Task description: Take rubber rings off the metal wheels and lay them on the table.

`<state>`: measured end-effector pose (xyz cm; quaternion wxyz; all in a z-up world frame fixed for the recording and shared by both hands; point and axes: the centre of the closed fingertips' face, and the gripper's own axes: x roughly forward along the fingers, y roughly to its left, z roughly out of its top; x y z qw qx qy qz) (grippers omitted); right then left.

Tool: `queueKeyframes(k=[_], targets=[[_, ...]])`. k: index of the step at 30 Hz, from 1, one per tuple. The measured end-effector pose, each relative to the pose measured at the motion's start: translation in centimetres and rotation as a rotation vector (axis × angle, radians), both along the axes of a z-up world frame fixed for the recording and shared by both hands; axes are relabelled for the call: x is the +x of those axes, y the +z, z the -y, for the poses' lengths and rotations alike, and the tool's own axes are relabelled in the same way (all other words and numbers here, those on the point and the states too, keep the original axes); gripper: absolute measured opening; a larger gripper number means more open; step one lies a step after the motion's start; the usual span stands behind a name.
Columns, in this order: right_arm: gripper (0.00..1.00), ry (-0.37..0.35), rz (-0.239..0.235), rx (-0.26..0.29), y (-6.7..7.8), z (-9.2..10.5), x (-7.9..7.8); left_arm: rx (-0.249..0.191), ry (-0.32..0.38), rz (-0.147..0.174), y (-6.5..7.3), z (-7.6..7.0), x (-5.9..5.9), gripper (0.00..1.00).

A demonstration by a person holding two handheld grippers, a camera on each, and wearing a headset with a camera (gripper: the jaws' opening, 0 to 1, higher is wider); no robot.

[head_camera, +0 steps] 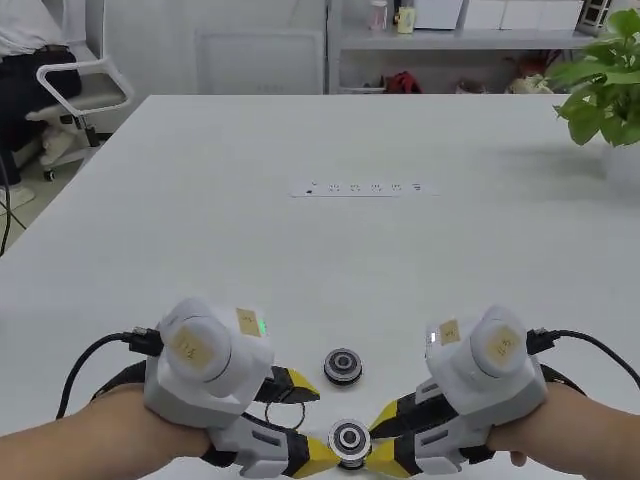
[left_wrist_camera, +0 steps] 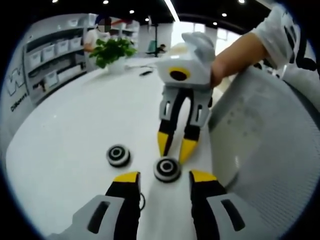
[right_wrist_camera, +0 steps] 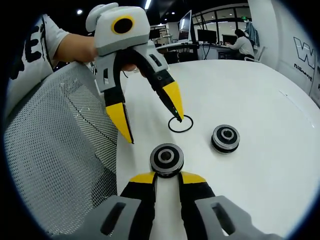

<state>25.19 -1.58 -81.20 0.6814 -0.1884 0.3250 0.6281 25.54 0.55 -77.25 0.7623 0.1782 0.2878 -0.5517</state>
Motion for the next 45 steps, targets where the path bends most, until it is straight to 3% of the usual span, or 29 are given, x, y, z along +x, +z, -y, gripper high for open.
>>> queueKeyframes(k=[18, 37, 45], targets=[[0.14, -0.006, 0.000, 0.006, 0.0, 0.0, 0.0, 0.035, -0.048, -0.014, -1.3, 1.2, -0.2, 0.29], [0.12, -0.014, 0.001, 0.012, 0.0, 0.1, 0.1, 0.040, -0.057, -0.010, -1.9, 1.9, -0.1, 0.19], [0.12, -0.018, 0.004, 0.011, 0.0, 0.1, 0.2, 0.046, -0.053, 0.027, -2.0, 1.8, 0.2, 0.14]])
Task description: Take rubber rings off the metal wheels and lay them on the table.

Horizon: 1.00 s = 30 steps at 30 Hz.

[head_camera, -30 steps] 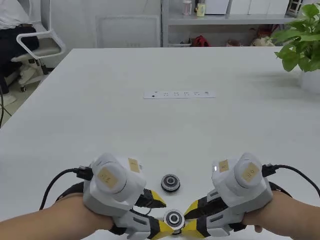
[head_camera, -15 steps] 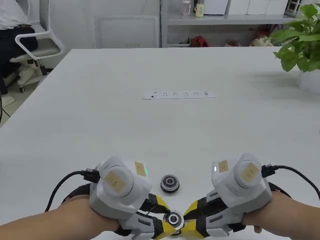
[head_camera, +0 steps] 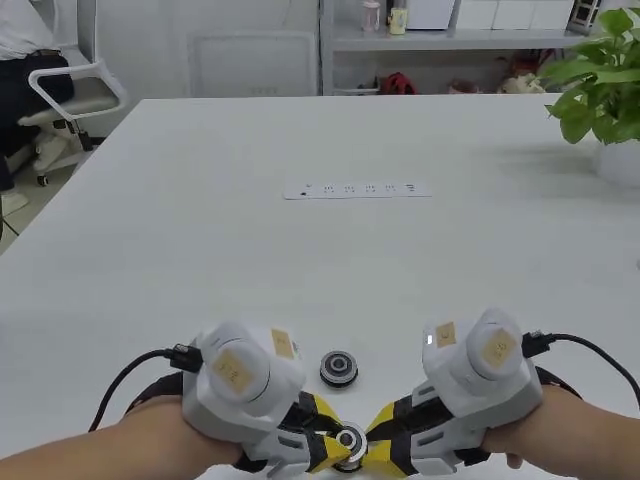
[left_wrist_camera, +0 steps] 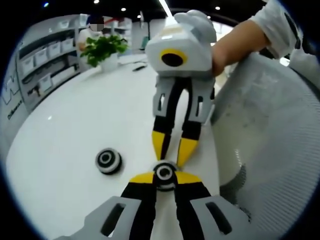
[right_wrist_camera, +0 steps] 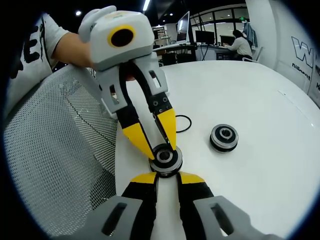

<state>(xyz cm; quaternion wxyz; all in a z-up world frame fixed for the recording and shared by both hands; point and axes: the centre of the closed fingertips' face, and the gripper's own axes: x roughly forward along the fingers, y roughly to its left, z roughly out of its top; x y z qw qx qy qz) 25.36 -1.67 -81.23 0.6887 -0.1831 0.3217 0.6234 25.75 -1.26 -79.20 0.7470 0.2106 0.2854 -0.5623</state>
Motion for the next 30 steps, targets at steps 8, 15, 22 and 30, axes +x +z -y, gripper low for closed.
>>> queueKeyframes(k=[8, 15, 22, 30], targets=[[0.05, 0.006, -0.002, -0.012, -0.12, 0.22, -0.11, 0.004, 0.011, 0.011, -0.08, 0.06, 0.11, 0.14], [0.03, 0.002, -0.001, -0.019, -0.13, 0.25, -0.06, 0.002, 0.020, 0.013, -0.08, 0.10, 0.15, 0.14], [0.00, -0.047, -0.059, -0.002, -0.15, 0.35, 0.17, 0.007, 0.017, 0.026, -0.10, 0.08, 0.24, 0.13], [0.00, -0.081, -0.105, 0.018, -0.07, 0.38, 0.13, 0.005, 0.020, 0.027, -0.10, 0.06, 0.26, 0.13]])
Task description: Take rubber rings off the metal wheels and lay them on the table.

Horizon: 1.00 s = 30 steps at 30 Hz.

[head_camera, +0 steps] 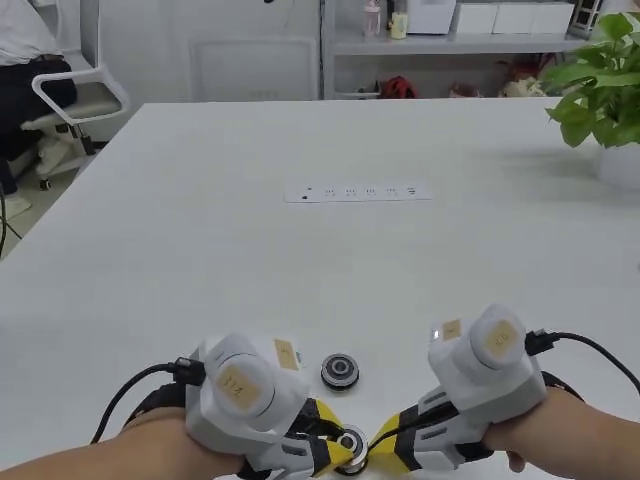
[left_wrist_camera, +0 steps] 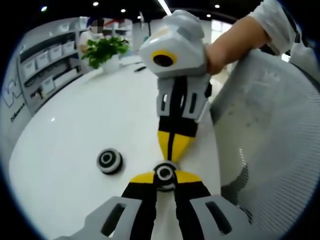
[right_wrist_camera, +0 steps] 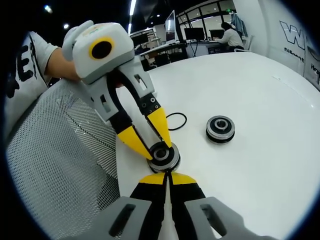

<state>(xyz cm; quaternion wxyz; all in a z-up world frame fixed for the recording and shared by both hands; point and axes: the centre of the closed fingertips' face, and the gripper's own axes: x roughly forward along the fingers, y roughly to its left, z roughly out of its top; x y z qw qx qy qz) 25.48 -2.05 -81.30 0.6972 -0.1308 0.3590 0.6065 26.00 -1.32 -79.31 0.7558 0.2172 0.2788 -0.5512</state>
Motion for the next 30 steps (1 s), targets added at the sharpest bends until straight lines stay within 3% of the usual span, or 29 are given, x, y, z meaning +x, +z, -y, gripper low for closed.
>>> queueKeyframes(k=[10, 30], targets=[[0.00, -0.045, -0.064, 0.032, 0.17, 0.10, 0.06, -0.001, 0.000, 0.003, -0.08, 0.00, -0.02, 0.13], [0.00, -0.072, -0.109, 0.048, 0.40, 0.13, 0.08, 0.001, 0.001, 0.005, -0.14, -0.05, -0.03, 0.13]])
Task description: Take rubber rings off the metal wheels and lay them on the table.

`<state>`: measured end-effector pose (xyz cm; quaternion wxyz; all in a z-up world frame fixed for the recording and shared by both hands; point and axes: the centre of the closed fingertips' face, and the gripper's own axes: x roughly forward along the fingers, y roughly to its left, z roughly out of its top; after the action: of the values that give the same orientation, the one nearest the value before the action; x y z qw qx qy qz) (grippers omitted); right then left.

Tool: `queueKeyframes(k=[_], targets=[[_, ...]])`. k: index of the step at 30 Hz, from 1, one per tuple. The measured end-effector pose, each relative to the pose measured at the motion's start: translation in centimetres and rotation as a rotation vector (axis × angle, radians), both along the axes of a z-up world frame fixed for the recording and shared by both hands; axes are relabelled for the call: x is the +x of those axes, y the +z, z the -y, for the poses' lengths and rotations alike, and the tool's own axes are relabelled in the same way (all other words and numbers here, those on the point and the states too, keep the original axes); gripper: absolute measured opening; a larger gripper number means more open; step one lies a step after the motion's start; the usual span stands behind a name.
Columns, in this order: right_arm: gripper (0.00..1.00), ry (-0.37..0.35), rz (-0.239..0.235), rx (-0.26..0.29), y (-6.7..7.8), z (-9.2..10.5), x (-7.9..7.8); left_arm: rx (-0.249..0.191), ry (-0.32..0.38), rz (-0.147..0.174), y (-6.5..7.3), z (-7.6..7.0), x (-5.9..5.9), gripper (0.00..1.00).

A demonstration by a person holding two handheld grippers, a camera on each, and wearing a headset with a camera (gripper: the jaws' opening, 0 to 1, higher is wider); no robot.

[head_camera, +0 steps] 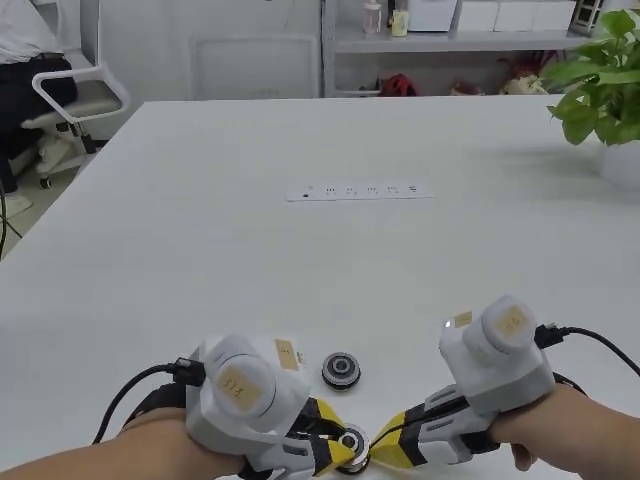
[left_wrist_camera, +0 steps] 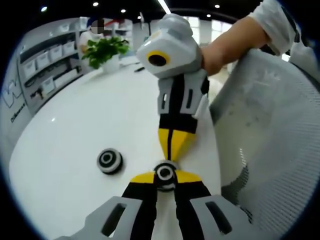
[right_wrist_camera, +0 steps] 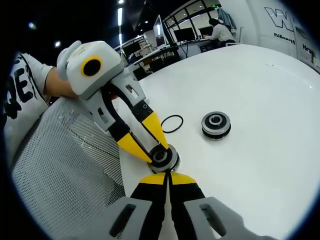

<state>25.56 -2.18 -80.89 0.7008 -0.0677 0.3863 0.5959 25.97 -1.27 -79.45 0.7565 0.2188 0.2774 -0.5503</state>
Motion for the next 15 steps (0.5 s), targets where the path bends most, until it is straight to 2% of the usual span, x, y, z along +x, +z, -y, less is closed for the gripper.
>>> queueKeyframes(k=[15], targets=[[0.00, -0.030, -0.033, 0.020, 0.32, 0.19, 0.09, 0.006, 0.000, 0.004, -0.01, 0.00, -0.16, 0.13]])
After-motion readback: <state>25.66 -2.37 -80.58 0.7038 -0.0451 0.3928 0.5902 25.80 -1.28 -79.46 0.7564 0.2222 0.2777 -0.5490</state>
